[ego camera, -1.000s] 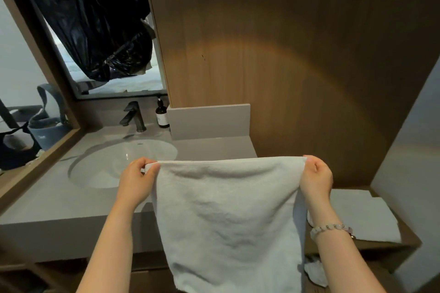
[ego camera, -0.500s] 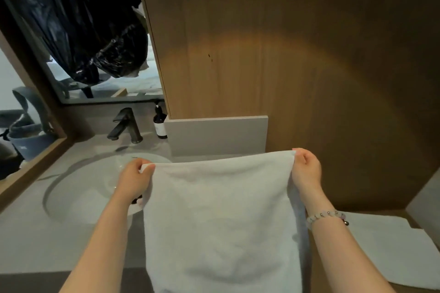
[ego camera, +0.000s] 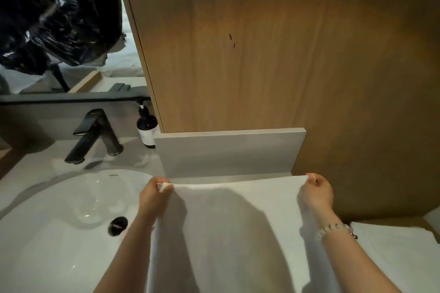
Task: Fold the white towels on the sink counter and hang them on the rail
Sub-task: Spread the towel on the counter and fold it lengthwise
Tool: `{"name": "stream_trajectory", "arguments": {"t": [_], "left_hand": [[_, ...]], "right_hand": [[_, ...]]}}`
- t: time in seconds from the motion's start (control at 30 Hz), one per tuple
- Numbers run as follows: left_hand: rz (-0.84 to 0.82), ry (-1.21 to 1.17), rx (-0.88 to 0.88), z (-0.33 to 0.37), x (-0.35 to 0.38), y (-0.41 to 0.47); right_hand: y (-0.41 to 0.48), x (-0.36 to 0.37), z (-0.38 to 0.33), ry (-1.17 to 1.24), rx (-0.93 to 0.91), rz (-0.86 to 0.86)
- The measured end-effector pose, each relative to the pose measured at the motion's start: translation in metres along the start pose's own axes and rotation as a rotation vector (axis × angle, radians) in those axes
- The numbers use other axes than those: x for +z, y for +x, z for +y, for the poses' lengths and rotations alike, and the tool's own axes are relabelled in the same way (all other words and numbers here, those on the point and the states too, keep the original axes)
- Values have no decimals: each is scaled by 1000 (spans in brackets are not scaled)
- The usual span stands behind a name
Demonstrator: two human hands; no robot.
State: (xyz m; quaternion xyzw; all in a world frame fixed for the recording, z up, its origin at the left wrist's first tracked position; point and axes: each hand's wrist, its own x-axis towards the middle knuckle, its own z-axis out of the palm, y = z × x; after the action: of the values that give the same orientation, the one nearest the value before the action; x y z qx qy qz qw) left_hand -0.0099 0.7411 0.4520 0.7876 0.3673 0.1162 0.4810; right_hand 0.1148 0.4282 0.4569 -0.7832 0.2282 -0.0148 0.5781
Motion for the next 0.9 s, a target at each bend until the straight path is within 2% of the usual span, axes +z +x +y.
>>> {"name": "stream_trajectory", "arguments": {"t": [0.13,0.43,0.73,0.9], "left_hand": [[106,-52,-69,-9,13,18],[240,-78,-82,-11,26,36],[239,36,-59,-8,26,35],[247,153,-106,1,28,28]], "right_hand": [[25,25,8,-63,-5,23],[49,50,12,-207,-44,58],[55,61,23,-395,-223,146],[46,56,13,-507,-192,144]]}}
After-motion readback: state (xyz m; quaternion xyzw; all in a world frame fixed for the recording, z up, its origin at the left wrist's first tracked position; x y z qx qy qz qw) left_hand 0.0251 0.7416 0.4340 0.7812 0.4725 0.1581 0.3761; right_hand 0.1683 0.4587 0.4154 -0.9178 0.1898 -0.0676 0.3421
